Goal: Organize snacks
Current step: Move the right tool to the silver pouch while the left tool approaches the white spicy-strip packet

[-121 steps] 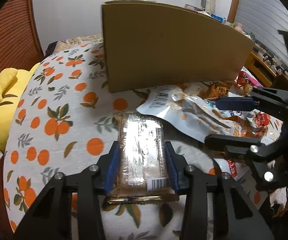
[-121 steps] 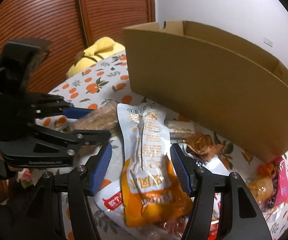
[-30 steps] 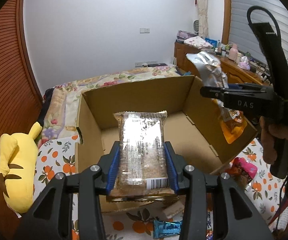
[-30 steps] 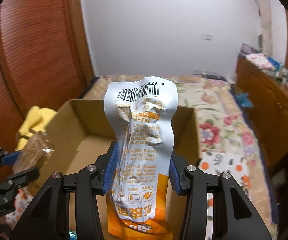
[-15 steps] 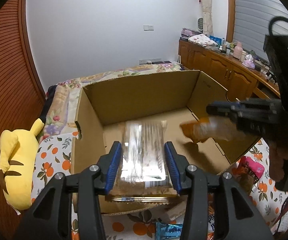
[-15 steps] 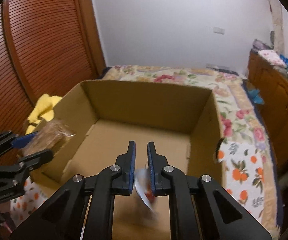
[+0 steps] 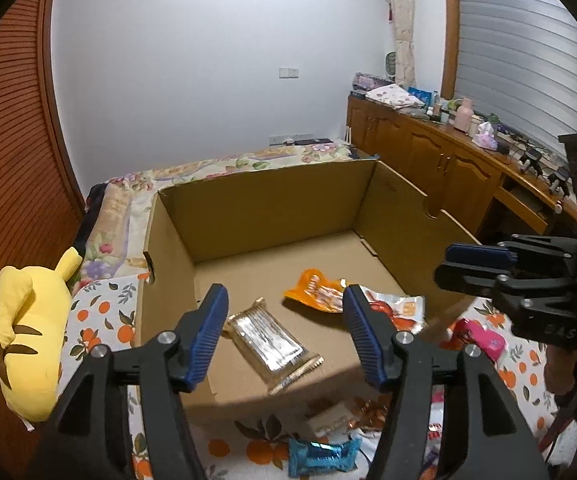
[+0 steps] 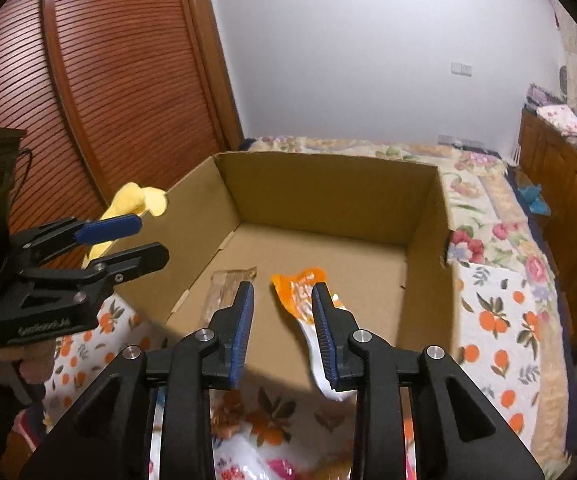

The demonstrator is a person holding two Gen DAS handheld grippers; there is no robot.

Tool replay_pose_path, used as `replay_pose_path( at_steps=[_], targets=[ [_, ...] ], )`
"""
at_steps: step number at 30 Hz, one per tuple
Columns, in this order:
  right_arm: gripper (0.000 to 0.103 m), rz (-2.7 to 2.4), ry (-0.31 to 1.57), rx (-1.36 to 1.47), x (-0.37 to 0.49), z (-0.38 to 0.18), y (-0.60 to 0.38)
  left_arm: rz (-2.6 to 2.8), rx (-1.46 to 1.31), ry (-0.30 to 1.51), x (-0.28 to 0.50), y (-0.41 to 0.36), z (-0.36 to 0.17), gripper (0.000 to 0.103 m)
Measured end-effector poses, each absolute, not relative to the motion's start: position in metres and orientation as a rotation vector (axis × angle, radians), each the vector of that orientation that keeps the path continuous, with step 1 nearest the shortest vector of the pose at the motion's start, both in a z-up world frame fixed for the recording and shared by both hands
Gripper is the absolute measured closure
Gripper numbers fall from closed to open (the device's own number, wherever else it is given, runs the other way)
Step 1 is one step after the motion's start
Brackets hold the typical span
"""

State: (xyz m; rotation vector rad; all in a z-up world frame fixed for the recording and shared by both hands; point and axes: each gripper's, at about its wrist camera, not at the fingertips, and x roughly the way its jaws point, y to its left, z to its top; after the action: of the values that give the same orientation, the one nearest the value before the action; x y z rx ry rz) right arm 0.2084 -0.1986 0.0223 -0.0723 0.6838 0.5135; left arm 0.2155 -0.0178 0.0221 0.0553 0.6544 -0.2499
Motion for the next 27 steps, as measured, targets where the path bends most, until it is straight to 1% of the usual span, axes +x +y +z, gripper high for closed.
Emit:
replay_pose_path(
  at_steps=[3, 4, 6, 7, 12, 18, 23, 27],
  targets=[
    [0.069, 0.516, 0.661, -0.089, 0.186, 0.024, -0.21, -0.272, 0.056, 0.64, 0.2, -0.02, 0.022, 0.04],
    [0.069, 0.514, 0.654, -0.093, 0.177, 0.024, -0.216, -0.278, 0.054, 0.636, 0.195, -0.02, 0.022, 0.038],
    [0.065, 0.504, 0.641, -0.092, 0.163, 0.023, -0.227, -0.295, 0.044, 0.621, 0.182, -0.021, 0.022, 0.031],
    [0.065, 0.498, 0.637, -0.094, 0.157, 0.021, -0.234, -0.302, 0.042, 0.614, 0.178, -0.022, 0.022, 0.03],
    [0.058, 0.454, 0.641, -0.112, 0.132, 0.008, -0.258, -0.343, 0.041, 0.593, 0.149, -0.029, 0.021, 0.029],
    [0.053, 0.395, 0.684, -0.136, 0.124, -0.025, -0.275, -0.39, 0.046, 0.607, 0.124, -0.041, 0.007, 0.029],
    [0.052, 0.364, 0.727, -0.146, 0.13, -0.052, -0.286, -0.407, 0.067, 0.637, 0.106, -0.052, -0.017, 0.029],
    [0.052, 0.353, 0.753, -0.13, 0.138, -0.064, -0.292, -0.418, 0.075, 0.664, 0.096, -0.062, -0.033, 0.029]
  ],
)
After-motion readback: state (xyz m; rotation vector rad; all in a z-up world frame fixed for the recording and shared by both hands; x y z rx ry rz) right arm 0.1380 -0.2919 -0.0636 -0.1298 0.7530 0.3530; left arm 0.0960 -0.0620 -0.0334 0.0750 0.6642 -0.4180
